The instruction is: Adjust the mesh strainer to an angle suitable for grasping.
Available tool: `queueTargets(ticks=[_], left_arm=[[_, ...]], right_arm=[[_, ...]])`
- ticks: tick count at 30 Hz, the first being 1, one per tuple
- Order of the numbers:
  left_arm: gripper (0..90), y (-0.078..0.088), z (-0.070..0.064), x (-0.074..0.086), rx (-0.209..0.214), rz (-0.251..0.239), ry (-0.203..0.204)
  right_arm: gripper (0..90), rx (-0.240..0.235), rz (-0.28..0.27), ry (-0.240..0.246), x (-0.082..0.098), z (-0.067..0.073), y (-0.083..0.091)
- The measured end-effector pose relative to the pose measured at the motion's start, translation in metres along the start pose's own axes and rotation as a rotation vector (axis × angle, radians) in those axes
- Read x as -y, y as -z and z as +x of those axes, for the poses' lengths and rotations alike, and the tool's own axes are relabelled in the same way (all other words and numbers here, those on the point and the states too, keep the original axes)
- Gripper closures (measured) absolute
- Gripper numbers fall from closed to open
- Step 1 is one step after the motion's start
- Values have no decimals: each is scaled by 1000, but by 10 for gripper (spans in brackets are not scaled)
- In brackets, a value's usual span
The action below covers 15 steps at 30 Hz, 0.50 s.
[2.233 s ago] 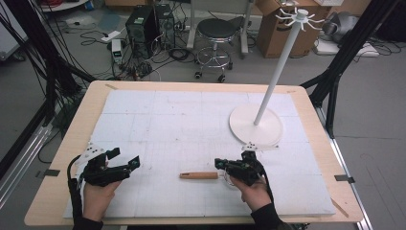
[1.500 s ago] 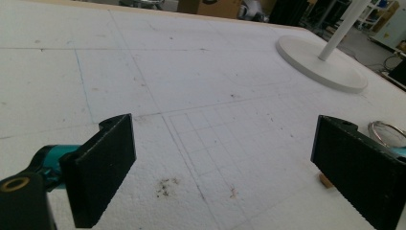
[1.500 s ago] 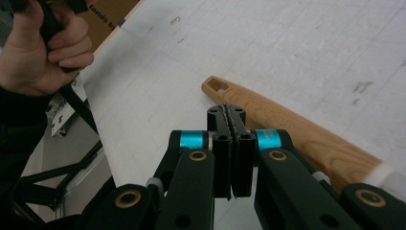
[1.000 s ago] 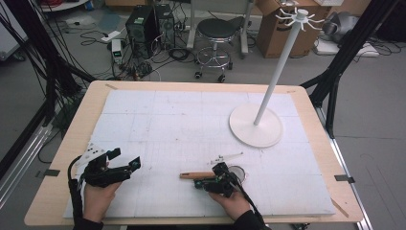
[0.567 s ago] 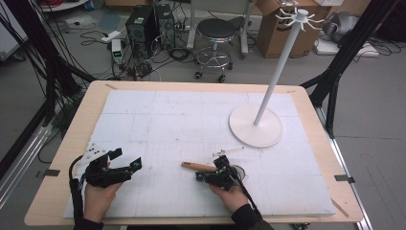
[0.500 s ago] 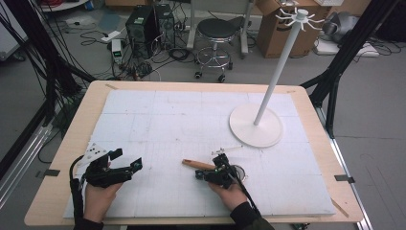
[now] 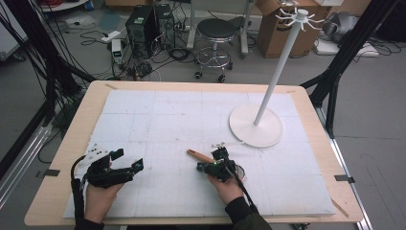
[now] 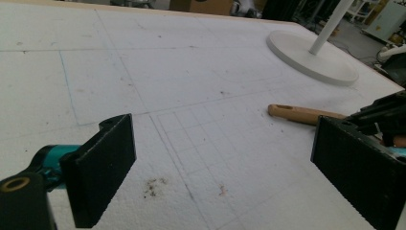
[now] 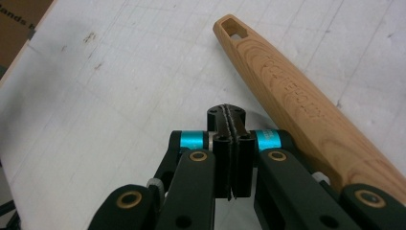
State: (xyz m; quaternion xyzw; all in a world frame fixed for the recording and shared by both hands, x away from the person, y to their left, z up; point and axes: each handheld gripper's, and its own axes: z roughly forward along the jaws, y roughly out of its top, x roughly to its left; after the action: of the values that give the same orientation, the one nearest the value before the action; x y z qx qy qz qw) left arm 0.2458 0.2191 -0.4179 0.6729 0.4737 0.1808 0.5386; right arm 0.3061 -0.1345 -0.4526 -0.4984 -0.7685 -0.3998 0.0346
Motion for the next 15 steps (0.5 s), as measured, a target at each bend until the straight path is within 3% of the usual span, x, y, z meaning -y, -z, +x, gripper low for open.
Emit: queueTargets(ticks=[7,15], left_arm=[[88,0,0,0,1,2,2],[88,-1,-1,0,2,11,-7]], right_arm=[[900,17,-10,-54,-8,-8,-1],[900,50,-42,-76,-12,-18,2]])
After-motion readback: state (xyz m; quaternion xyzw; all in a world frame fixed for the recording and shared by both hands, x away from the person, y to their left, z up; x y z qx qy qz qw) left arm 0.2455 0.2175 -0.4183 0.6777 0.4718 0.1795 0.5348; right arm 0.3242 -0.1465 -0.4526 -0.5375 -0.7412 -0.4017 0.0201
